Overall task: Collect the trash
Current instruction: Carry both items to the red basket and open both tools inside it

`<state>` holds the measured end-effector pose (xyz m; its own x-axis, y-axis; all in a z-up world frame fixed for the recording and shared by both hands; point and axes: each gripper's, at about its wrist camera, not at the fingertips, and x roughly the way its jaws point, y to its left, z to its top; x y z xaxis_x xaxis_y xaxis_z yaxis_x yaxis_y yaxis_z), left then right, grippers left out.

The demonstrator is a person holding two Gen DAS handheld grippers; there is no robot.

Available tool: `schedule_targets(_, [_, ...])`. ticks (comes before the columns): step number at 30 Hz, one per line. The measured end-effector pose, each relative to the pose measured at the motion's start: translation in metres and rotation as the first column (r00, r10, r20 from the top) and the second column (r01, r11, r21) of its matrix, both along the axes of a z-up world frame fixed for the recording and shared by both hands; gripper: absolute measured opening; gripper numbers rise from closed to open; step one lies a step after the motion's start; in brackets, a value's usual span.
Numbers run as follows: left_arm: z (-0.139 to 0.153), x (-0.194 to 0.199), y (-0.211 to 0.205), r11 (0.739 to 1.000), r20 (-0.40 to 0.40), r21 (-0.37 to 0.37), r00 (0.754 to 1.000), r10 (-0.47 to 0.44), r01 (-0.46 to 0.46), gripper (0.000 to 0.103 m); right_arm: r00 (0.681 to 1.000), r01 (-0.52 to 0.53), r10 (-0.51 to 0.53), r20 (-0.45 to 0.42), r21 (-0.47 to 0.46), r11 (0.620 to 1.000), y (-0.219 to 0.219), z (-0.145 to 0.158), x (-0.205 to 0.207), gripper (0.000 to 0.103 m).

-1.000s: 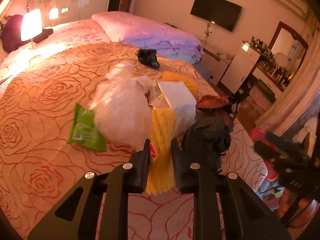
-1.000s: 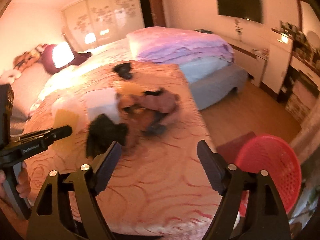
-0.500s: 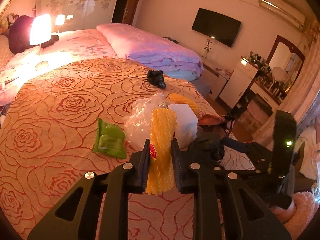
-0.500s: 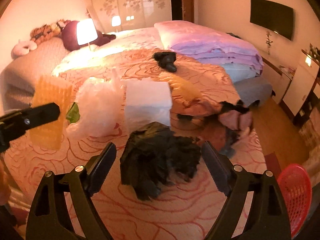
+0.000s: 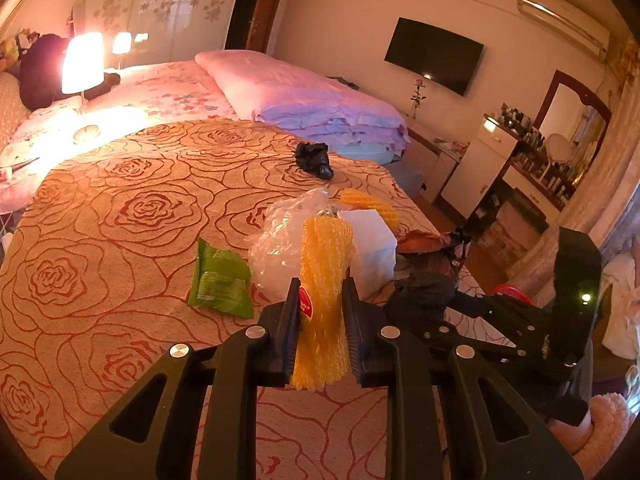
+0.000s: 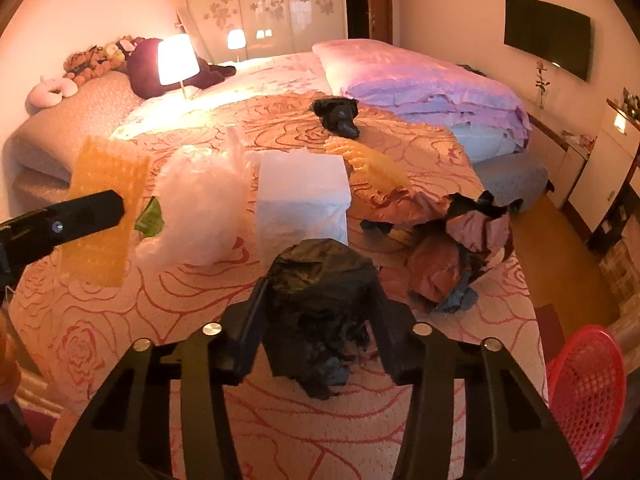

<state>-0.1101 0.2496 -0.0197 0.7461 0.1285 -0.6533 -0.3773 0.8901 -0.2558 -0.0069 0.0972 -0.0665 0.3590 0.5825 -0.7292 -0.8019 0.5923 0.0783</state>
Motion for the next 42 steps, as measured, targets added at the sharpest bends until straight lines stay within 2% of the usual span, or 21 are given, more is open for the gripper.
schedule_targets(8, [0.003,0.004,-0.009,1.0,0.003,0.008,1.0,-0.017,0.017,0.02,0.999,0.042,-0.042,-0.001,0.06,0.997,-0.03,0.019,-0.004,0.045])
schedule_targets(19, [0.011,0.025,-0.042,0.993,0.004,0.05,0.995,-0.104,0.103,0.02,0.983,0.18,-0.183,0.016,0.116,0.977,-0.084,0.04,0.013,0.045])
schedule_targets(29, [0.016,0.061,-0.082,0.972,-0.005,0.094,0.977,-0.215,0.215,0.02,0.947,0.311,-0.32,0.038,0.145,0.939,-0.137,0.054,0.036,0.045])
schedule_targets(42, [0.02,0.11,-0.143,0.925,-0.022,0.118,0.933,-0.36,0.36,0.02,0.884,0.45,-0.463,0.064,0.149,0.881,-0.203,0.061,0.056,0.045])
